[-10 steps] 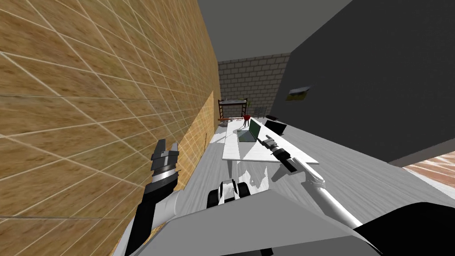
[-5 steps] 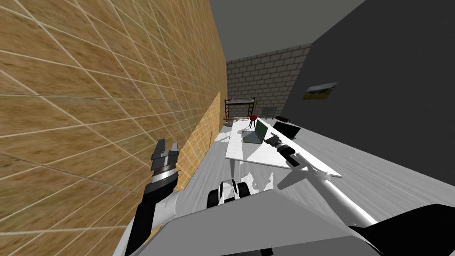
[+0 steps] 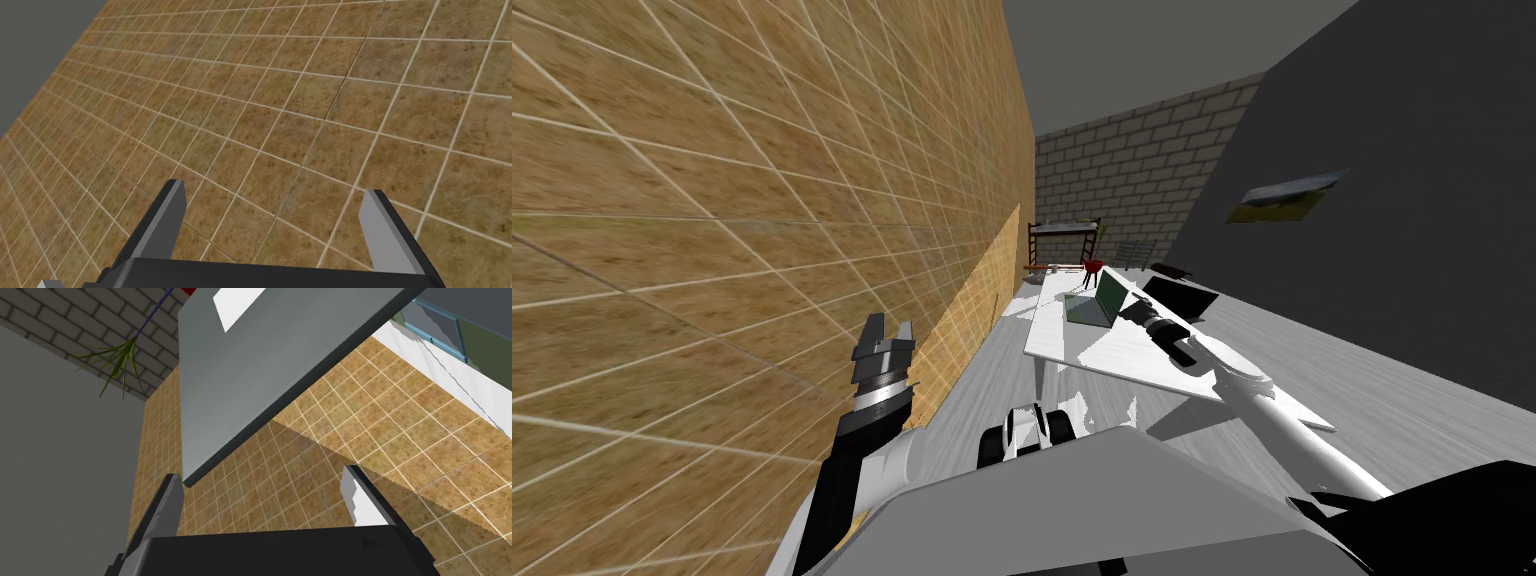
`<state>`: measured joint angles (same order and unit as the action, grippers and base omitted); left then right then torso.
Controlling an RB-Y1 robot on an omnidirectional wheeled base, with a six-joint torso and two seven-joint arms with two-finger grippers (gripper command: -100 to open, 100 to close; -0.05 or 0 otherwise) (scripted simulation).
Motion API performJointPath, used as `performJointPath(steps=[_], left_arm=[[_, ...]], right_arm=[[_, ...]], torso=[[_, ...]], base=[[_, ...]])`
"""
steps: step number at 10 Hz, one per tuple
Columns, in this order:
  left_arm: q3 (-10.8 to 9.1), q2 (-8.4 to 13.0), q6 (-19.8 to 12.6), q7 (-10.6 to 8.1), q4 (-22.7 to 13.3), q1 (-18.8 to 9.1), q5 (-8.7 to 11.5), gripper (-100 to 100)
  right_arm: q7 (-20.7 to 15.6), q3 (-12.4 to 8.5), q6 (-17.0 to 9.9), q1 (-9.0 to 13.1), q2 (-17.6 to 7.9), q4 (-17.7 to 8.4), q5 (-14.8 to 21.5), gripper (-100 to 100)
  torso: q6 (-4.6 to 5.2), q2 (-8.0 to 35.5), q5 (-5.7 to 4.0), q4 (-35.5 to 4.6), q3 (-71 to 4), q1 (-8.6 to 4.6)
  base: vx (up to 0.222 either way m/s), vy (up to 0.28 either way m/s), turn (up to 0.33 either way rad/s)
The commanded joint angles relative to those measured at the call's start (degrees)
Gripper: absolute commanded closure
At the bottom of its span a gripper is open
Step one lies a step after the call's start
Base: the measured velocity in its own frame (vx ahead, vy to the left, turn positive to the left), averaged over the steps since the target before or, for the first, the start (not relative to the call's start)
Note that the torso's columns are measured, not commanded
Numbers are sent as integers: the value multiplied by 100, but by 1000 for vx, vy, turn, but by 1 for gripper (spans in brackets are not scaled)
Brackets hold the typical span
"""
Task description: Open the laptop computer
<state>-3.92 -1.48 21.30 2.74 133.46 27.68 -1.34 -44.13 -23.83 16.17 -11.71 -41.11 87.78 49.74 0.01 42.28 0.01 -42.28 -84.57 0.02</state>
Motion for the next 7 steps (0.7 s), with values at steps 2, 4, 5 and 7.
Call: performJointPath(steps=[2, 4, 5, 7], left_arm=[[0, 0, 0, 0, 0, 0, 0, 0], [0, 0, 0, 0, 0, 0, 0, 0], [0, 0, 0, 0, 0, 1, 0, 0], [0, 0, 0, 0, 0, 1, 0, 0]], right_arm=[[-284, -182, 57, 111, -179, -313, 218, -100], [-338, -205, 64, 139, -195, -364, 269, -100], [-366, -209, 59, 145, -202, -373, 281, -100], [-451, -217, -26, 36, -359, -392, 462, 100]], torso=[[-1, -1, -1, 0, 0, 0], [-2, 1, -1, 0, 1, -2], [3, 0, -1, 0, 1, -1], [-7, -3, -14, 12, 1, 2]], base=[[-9, -9, 99], [-10, -12, 99], [0, 0, 0], [13, 12, 36]])
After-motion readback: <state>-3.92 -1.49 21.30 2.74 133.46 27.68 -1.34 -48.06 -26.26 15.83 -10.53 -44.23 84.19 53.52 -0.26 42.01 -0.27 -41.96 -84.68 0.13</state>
